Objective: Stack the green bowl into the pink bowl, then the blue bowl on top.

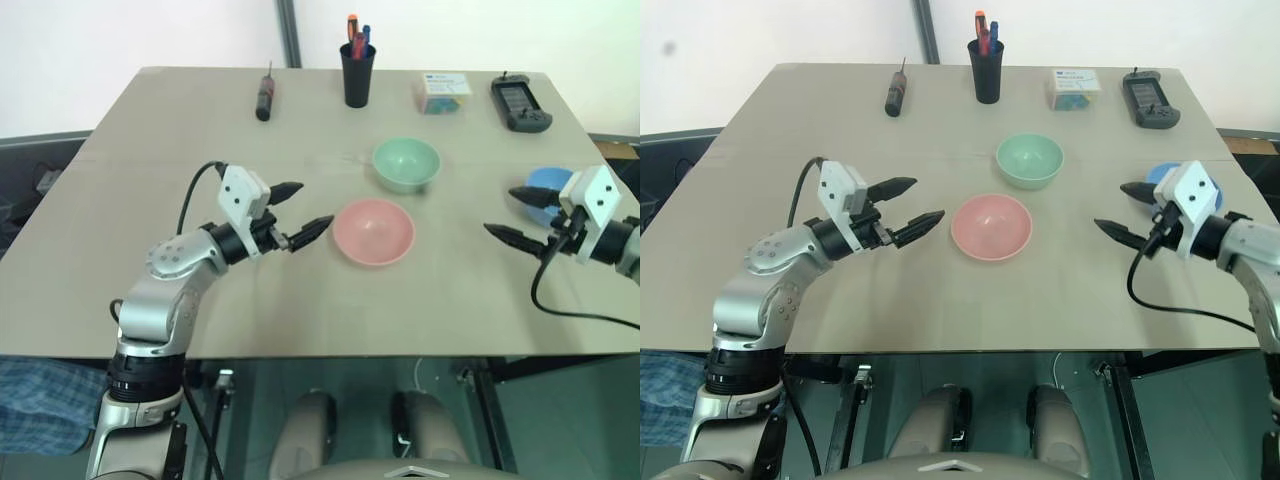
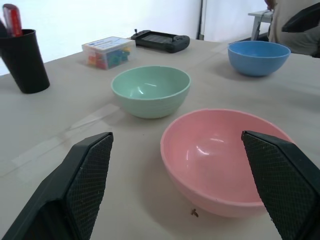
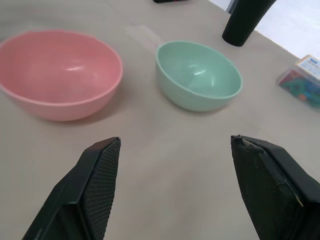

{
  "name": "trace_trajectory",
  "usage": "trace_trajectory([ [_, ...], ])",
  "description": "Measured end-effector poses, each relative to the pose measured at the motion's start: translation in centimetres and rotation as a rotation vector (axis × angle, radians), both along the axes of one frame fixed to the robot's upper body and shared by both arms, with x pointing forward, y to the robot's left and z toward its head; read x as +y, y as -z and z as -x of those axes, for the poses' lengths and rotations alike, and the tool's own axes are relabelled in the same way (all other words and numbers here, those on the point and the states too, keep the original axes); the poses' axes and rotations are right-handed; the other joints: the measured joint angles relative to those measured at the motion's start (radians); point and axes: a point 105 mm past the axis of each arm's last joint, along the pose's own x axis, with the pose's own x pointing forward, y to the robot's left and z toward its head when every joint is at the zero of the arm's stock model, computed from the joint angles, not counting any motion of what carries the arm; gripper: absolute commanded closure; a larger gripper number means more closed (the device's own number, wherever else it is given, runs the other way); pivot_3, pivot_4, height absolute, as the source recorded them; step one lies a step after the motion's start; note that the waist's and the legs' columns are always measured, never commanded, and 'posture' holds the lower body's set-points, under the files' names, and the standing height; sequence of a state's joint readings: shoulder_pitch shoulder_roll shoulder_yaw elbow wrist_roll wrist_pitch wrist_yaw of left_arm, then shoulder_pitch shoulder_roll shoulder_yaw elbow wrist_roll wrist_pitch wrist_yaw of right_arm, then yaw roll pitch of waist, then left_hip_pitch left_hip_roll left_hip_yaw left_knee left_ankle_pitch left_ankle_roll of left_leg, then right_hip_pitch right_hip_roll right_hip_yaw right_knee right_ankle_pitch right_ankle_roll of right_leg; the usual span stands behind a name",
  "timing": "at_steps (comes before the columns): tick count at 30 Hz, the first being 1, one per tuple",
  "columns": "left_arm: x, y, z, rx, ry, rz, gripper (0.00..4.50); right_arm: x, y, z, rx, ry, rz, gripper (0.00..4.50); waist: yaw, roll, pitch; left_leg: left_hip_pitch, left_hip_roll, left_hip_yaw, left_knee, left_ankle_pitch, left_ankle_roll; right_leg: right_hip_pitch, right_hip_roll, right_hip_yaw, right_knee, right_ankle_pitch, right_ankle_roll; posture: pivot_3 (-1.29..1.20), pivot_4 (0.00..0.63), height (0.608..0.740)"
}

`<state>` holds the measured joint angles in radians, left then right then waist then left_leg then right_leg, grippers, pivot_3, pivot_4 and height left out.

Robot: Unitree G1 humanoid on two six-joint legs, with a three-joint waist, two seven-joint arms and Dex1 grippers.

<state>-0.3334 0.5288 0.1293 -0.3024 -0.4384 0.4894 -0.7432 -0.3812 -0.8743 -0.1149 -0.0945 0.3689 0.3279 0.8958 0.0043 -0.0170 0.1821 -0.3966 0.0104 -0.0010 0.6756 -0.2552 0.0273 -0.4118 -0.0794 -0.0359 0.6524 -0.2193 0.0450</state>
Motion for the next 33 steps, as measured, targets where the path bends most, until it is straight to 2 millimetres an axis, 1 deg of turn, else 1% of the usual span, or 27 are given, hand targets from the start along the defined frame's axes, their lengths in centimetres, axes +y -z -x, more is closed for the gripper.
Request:
trace_trajectory([
  [2, 0.6, -0.4, 0.2, 0.004, -0.029, 0.036, 0.14, 0.4, -0.5, -1.4, -0.032, 0.001, 0.04, 0.8, -0.002, 0.0, 0.0, 0.0, 0.0, 0.0, 0.0, 0.0, 0.0, 0.0, 0.0, 0.0, 0.0, 0.0, 0.0, 0.0, 0.15, 0.74],
  [4, 1.2, -0.9, 0.5, -0.006, -0.051, 0.059, 0.14, 0.8, -0.4, -2.9, -0.047, 0.008, 0.099, 0.8, -0.005, 0.0, 0.0, 0.0, 0.0, 0.0, 0.0, 0.0, 0.0, 0.0, 0.0, 0.0, 0.0, 0.0, 0.0, 0.0, 0.15, 0.74],
  [6, 1.7, -0.8, 0.8, 0.0, -0.063, 0.046, 0.14, 1.2, -0.2, -4.5, -0.048, 0.025, 0.174, 0.8, -0.008, 0.0, 0.0, 0.0, 0.0, 0.0, 0.0, 0.0, 0.0, -0.001, 0.0, 0.0, 0.0, 0.0, 0.0, 0.0, 0.15, 0.74],
  [10, 2.2, -0.6, 1.3, 0.017, -0.068, 0.053, 0.14, 2.2, -0.4, -6.5, -0.081, 0.009, 0.303, 0.8, -0.01, 0.0, 0.0, -0.001, 0.0, 0.0, 0.0, 0.0, 0.0, -0.001, 0.0, 0.0, -0.001, 0.0, 0.0, 0.0, 0.15, 0.74],
  [13, 2.4, -0.2, 1.5, 0.031, -0.072, 0.044, 0.14, 2.8, -0.6, -7.2, -0.112, -0.024, 0.38, 0.8, -0.012, 0.0, 0.0, -0.002, 0.0, 0.0, -0.001, 0.0, 0.0, -0.001, 0.0, 0.0, -0.001, 0.0, 0.0, 0.0, 0.15, 0.74],
  [15, 2.4, -0.1, 1.6, 0.034, -0.072, 0.043, 0.14, 3.3, -0.3, -7.7, -0.129, -0.048, 0.443, 0.8, -0.014, 0.0, 0.0, -0.002, 0.0, 0.0, -0.001, 0.0, 0.0, -0.001, 0.0, 0.0, -0.002, 0.0, 0.0, 0.0, 0.15, 0.74],
  [18, 2.3, -0.2, 1.7, 0.03, -0.066, 0.042, 0.14, 5.2, 0.9, -8.5, -0.17, -0.144, 0.586, 0.8, -0.019, 0.0, 0.0, -0.001, 0.0, 0.0, -0.001, 0.0, 0.0, -0.002, 0.0, 0.0, -0.001, 0.0, 0.0, 0.0, 0.15, 0.74],
  [22, 2.2, -0.3, 1.7, 0.025, -0.063, 0.036, 0.14, 6.5, 2.2, -9.1, -0.201, -0.222, 0.712, 0.8, -0.019, 0.0, 0.0, -0.001, 0.0, 0.001, -0.002, 0.0, -0.001, -0.002, 0.0, 0.0, -0.001, 0.0, 0.0, 0.0, 0.15, 0.74],
  [23, 2.2, -0.3, 1.7, 0.023, -0.062, 0.035, 0.14, 6.9, 2.2, -9.6, -0.219, -0.229, 0.75, 0.8, -0.019, 0.0, 0.0, -0.001, 0.0, 0.001, -0.002, 0.001, -0.002, -0.002, 0.0, 0.0, -0.002, 0.0, 0.0, 0.0, 0.15, 0.74],
  [31, 2.0, -0.3, 1.8, 0.021, -0.054, 0.03, 0.14, 8.0, 1.9, -11.5, -0.286, -0.203, 0.869, 0.8, -0.02, 0.0, 0.0, -0.001, 0.0, 0.001, -0.005, 0.003, -0.005, -0.003, -0.001, 0.001, -0.002, 0.0, -0.001, 0.0, 0.15, 0.74],
  [33, 1.8, -0.3, 1.8, 0.02, -0.051, 0.028, 0.14, 8.3, 2.3, -11.9, -0.286, -0.202, 0.896, 0.8, -0.019, 0.0, 0.0, -0.001, 0.0, 0.001, -0.005, 0.003, -0.005, -0.003, -0.001, 0.001, -0.003, 0.0, -0.001, 0.0, 0.15, 0.74],
])
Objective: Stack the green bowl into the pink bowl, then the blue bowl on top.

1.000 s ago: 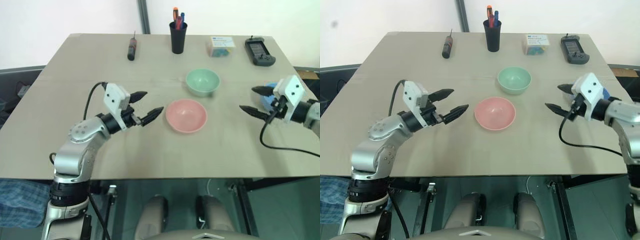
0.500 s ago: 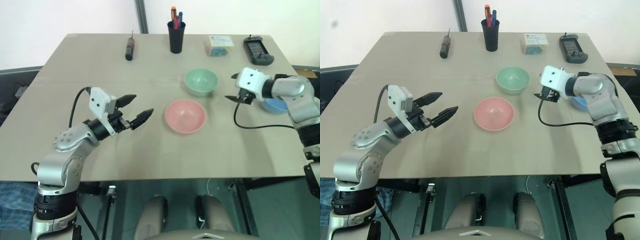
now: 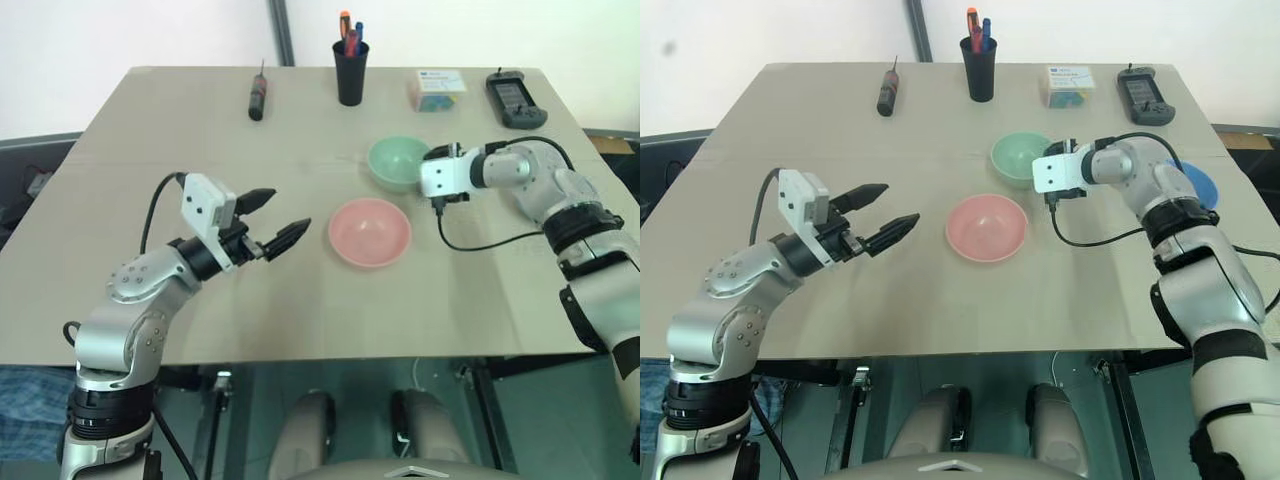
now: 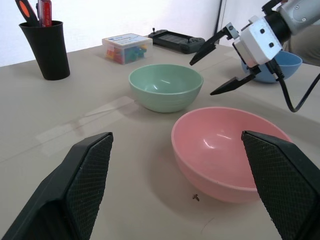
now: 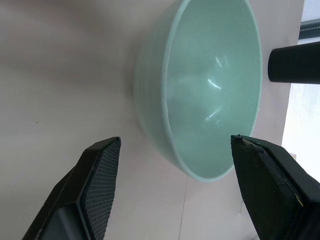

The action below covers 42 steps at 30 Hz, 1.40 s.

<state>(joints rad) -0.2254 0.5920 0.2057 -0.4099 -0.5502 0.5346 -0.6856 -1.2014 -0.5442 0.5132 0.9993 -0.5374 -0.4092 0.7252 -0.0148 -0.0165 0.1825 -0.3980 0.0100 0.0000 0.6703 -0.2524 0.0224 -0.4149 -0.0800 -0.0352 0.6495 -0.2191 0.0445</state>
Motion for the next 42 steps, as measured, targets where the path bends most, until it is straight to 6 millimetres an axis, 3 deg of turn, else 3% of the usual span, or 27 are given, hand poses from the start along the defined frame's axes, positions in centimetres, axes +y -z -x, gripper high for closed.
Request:
trace_trajectory([
  [8, -0.1, 0.1, -0.1, 0.0, -0.005, -0.002, 0.14, 2.3, 1.8, -0.1, 0.031, -0.035, 0.01, 0.8, -0.003, 0.0, 0.0, 0.0, 0.0, 0.0, -0.001, 0.0, 0.0, -0.001, 0.0, 0.001, 0.0, 0.0, 0.0, 0.0, 0.15, 0.74],
  [11, -0.1, 0.1, -0.1, 0.0, -0.009, -0.006, 0.0, 2.7, 1.4, -0.3, 0.017, -0.035, 0.009, 1.61, -0.002, 0.001, 0.0, 0.0, 0.0, 0.0, -0.001, 0.0, 0.0, -0.001, 0.0, 0.0, -0.001, 0.0, 0.0, 0.0, 0.15, 0.74],
  [16, -0.2, -0.1, -0.1, -0.01, -0.021, -0.001, 0.0, 3.0, 1.2, -0.4, 0.003, -0.05, 0.015, 3.73, -0.002, 0.001, 0.0, 0.0, 0.0, 0.001, -0.001, 0.0, 0.0, -0.001, 0.0, 0.001, -0.001, 0.0, 0.0, 0.0, 0.15, 0.74],
  [17, -0.2, -0.1, -0.1, -0.011, -0.022, 0.0, 0.0, 2.9, 1.3, -0.4, 0.004, -0.049, 0.016, 3.81, -0.002, 0.001, 0.0, 0.0, 0.0, 0.001, -0.001, 0.0, 0.0, -0.001, 0.0, 0.001, -0.001, 0.0, 0.0, 0.0, 0.15, 0.74],
  [18, -0.2, -0.1, -0.1, -0.011, -0.024, 0.0, 0.0, 2.9, 1.3, -0.4, 0.004, -0.05, 0.017, 4.45, -0.002, 0.001, 0.0, 0.0, 0.0, 0.001, -0.002, 0.0, 0.0, -0.001, 0.0, 0.001, -0.001, 0.0, 0.0, 0.0, 0.15, 0.74],
  [29, -0.2, -0.1, -0.2, -0.011, -0.029, 0.007, 0.0, 2.9, 1.0, 0.2, 0.033, -0.096, 0.028, 4.45, -0.003, 0.001, 0.001, 0.0, 0.0, 0.001, -0.002, 0.0, 0.0, -0.001, 0.0, 0.001, -0.002, 0.0, 0.0, 0.0, 0.15, 0.74],
  [34, -0.6, -0.1, 0.0, -0.008, 0.008, -0.003, 0.0, 3.0, -1.4, 1.4, 0.05, -0.175, -0.016, 4.45, -0.001, 0.001, 0.001, -0.001, 0.0, 0.0, -0.002, 0.0, 0.0, -0.001, 0.0, 0.0, -0.003, 0.0, 0.0, 0.0, 0.15, 0.74],
  [42, -1.3, -0.3, 0.3, -0.011, 0.115, -0.078, 0.0, 2.6, -4.6, 5.5, 0.115, -0.285, -0.042, 4.45, 0.002, 0.001, 0.001, -0.001, 0.0, -0.001, -0.002, -0.002, 0.004, -0.001, 0.0, -0.001, -0.003, 0.0, 0.0, 0.0, 0.15, 0.74],
])
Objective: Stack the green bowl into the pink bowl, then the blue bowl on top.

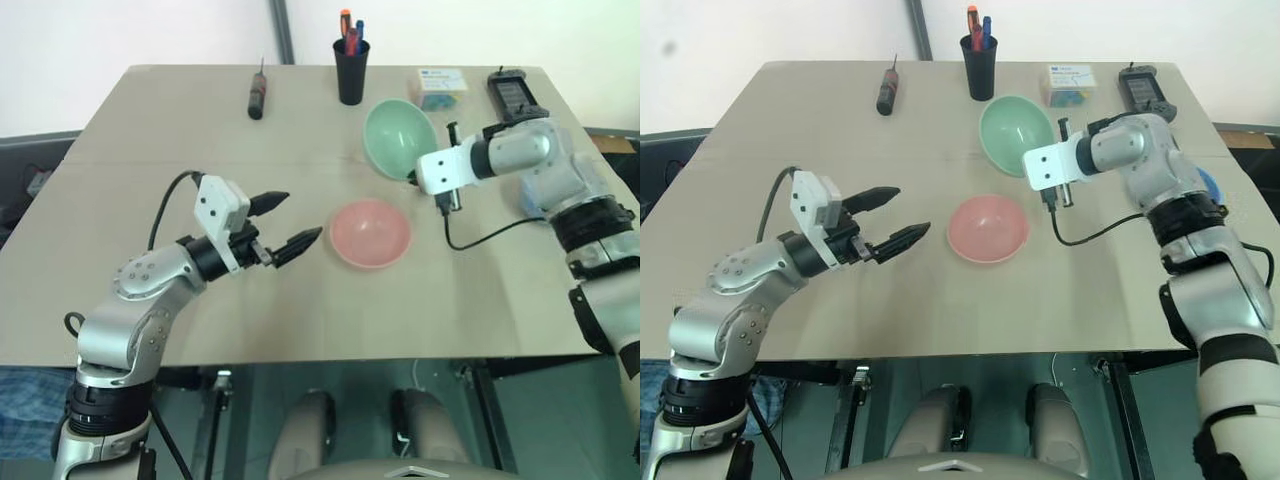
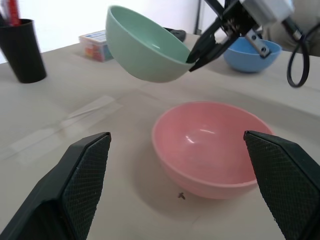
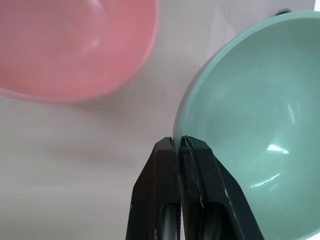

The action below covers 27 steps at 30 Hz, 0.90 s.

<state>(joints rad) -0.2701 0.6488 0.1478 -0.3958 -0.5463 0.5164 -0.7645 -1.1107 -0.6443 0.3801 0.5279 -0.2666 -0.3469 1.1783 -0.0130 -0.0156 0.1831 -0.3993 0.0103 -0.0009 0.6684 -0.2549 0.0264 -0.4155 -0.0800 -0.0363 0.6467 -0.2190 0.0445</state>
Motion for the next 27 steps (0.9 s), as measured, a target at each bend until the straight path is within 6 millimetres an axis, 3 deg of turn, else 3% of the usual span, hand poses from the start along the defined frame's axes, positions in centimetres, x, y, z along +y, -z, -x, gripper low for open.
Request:
trace_trajectory([
  [6, 0.5, -0.4, -0.6, -0.01, 0.057, -0.066, 0.0, 0.9, -0.7, 3.9, 0.057, -0.074, 0.008, 4.45, 0.0, 0.0, 0.0, 0.0, 0.0, 0.0, 0.0, 0.0, 0.0, 0.0, 0.0, 0.0, 0.0, 0.0, 0.0, 0.0, 0.15, 0.74],
  [12, 1.1, -0.2, -1.1, -0.002, 0.107, -0.119, 0.0, 2.7, 0.0, 8.4, 0.149, -0.146, -0.001, 4.45, 0.002, 0.0, 0.0, 0.0, 0.0, 0.0, 0.0, 0.0, 0.0, 0.0, 0.0, -0.001, 0.0, 0.0, 0.0, 0.0, 0.15, 0.74],
  [16, 1.3, -0.1, -1.1, 0.006, 0.122, -0.136, 0.0, 2.7, 1.5, 9.4, 0.209, -0.133, 0.002, 4.45, 0.003, 0.0, 0.0, 0.0, 0.0, 0.0, 0.001, 0.0, 0.001, 0.001, 0.0, -0.001, 0.0, 0.0, 0.0, 0.0, 0.15, 0.74],
  [24, 1.3, 0.0, -0.9, 0.011, 0.148, -0.147, 0.0, 3.0, 1.3, 9.5, 0.196, -0.115, -0.019, 4.45, 0.002, 0.0, 0.0, 0.0, 0.0, -0.001, 0.001, 0.0, 0.0, 0.0, 0.0, -0.001, 0.0, 0.0, 0.0, 0.0, 0.15, 0.74],
  [25, 1.4, 0.0, -0.9, 0.011, 0.149, -0.15, 0.0, 3.1, 1.3, 9.4, 0.192, -0.114, -0.019, 3.82, 0.002, 0.0, 0.0, 0.0, 0.0, -0.001, 0.001, 0.0, 0.0, 0.0, 0.0, -0.001, 0.0, 0.0, 0.0, 0.0, 0.15, 0.74],
  [27, 1.4, 0.0, -0.9, 0.012, 0.151, -0.153, 0.0, 3.1, 1.3, 9.4, 0.186, -0.115, -0.02, 3.04, 0.002, 0.0, 0.0, 0.0, 0.0, -0.001, 0.001, 0.0, 0.0, 0.0, 0.0, -0.001, 0.0, 0.0, 0.0, 0.0, 0.15, 0.74],
])
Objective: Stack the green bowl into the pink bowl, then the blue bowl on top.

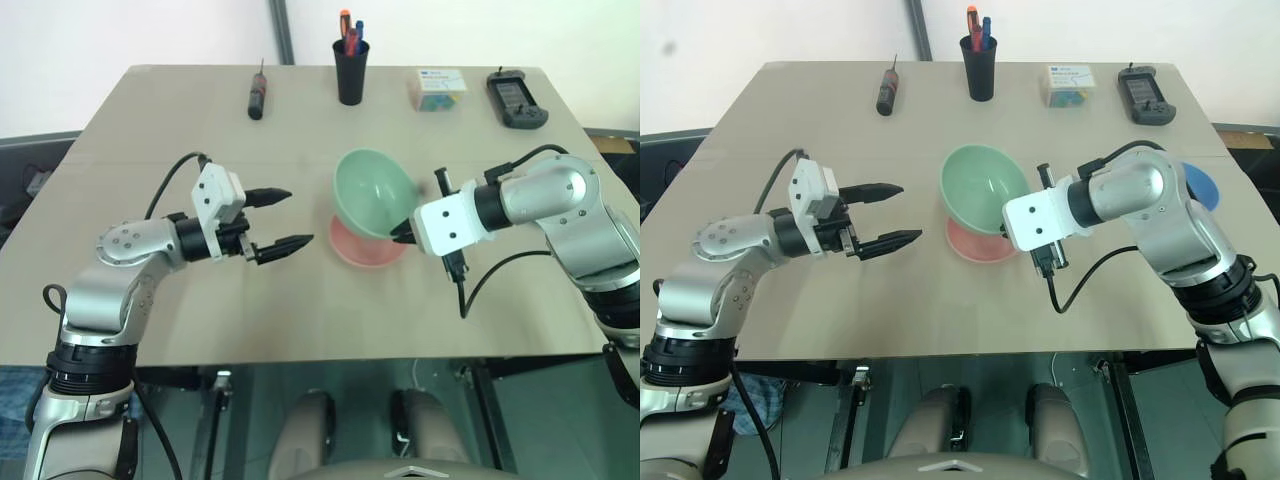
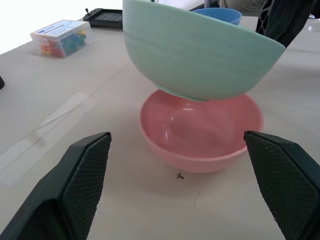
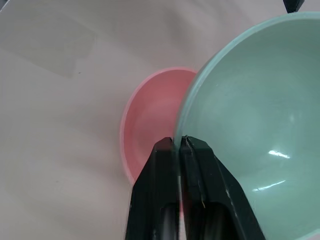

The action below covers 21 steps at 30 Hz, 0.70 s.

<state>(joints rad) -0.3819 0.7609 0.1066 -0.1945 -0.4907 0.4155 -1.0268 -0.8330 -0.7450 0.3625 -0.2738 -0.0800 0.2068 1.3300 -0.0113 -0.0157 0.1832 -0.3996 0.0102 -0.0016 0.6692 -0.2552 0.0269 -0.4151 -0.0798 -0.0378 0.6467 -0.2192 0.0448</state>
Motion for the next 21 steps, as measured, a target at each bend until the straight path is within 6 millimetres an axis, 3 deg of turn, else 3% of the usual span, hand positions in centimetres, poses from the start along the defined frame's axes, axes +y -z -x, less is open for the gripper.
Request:
trace_trajectory([
  [6, 0.0, 0.0, 0.0, 0.001, 0.002, -0.001, 0.0, 0.3, 0.1, -0.2, -0.012, 0.009, -0.006, 0.54, 0.0, 0.0, 0.0, 0.0, 0.0, 0.0, 0.0, 0.0, 0.0, 0.0, 0.0, 0.0, 0.0, 0.0, 0.0, 0.0, 0.15, 0.74],
  [10, 0.0, 0.0, 0.0, 0.001, 0.003, -0.001, 0.0, -0.1, 0.0, -0.6, -0.004, 0.052, -0.01, 0.54, 0.0, 0.0, 0.0, 0.0, 0.0, 0.0, 0.0, 0.0, 0.0, 0.0, 0.0, 0.0, 0.0, 0.0, 0.0, 0.0, 0.15, 0.74],
  [14, 0.0, 0.0, 0.0, 0.0, 0.004, 0.001, 0.0, -2.5, -0.2, -1.6, -0.006, 0.168, -0.014, 0.54, 0.006, 0.0, 0.0, 0.0, 0.0, 0.0, 0.0, 0.0, 0.0, 0.0, 0.0, 0.0, -0.001, 0.0, 0.0, 0.0, 0.15, 0.74],
  [21, -2.3, -0.1, -0.2, -0.008, 0.066, 0.059, 0.0, -10.7, -0.2, -4.9, 0.004, 0.589, -0.077, 0.54, 0.011, 0.0, 0.0, 0.0, -0.001, 0.001, 0.0, 0.0, 0.0, 0.0, -0.001, 0.0, -0.001, 0.0, 0.0, 0.0, 0.15, 0.74],
])
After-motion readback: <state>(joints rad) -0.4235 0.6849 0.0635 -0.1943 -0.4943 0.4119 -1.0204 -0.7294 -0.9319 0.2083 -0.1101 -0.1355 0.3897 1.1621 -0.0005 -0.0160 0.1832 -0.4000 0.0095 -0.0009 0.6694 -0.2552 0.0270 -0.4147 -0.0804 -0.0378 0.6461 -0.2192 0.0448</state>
